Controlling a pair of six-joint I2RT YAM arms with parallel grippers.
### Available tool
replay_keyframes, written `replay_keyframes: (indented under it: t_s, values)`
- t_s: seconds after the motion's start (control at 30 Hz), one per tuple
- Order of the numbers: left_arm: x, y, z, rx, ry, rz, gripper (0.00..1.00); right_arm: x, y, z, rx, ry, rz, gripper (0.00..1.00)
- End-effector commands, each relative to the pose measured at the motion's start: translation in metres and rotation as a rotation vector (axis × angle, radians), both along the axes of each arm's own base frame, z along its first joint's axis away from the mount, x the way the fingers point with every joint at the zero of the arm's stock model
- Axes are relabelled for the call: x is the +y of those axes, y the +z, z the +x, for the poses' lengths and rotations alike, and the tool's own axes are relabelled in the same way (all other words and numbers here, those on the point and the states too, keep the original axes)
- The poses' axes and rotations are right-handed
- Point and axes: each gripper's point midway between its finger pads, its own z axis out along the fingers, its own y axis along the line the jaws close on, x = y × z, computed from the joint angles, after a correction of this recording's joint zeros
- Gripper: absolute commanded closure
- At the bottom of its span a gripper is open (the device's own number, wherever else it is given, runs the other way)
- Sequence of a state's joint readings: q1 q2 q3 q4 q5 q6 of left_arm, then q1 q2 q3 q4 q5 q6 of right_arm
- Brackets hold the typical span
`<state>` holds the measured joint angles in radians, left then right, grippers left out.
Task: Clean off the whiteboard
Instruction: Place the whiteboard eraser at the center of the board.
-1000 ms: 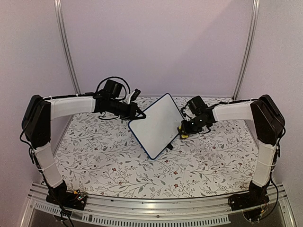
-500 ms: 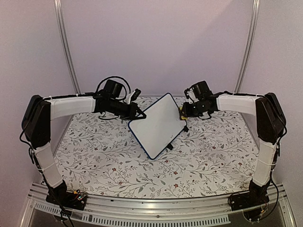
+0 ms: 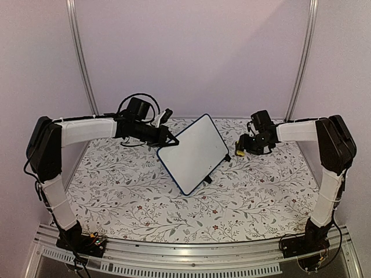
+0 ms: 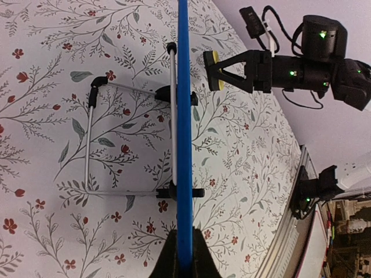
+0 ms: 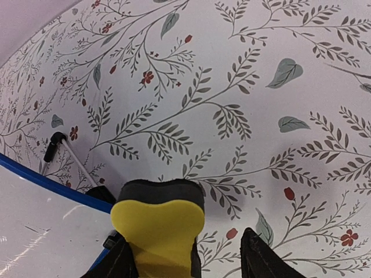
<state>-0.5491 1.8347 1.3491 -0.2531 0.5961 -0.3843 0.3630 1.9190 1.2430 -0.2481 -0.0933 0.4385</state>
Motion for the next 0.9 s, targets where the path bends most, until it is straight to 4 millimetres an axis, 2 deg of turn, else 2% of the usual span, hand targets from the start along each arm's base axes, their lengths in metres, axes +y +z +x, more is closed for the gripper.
replay_keyframes:
  t_s: [0.0,0.2,0.4,0.67,0.87]
  values:
    - [-0.002,-0.003,-0.012,-0.012,-0.039,0.028,1.0,0.016,0.006,0.009,-0.016,-0.003,0.108,0.41]
    - [-0.003,-0.002,-0.013,-0.013,-0.041,0.025,1.0,0.014,-0.009,0.011,0.009,-0.054,0.119,0.4]
    - [-0.003,-0.003,-0.014,-0.006,-0.046,0.02,1.0,0.007,-0.011,0.018,-0.001,-0.107,0.098,0.4]
    - [-0.003,-0.007,-0.013,0.001,-0.043,0.027,1.0,0.009,-0.026,0.026,0.022,-0.135,0.1,0.39]
    - [-0.004,-0.011,-0.013,0.01,-0.045,0.028,1.0,0.021,-0.021,0.029,0.015,-0.111,0.135,0.39]
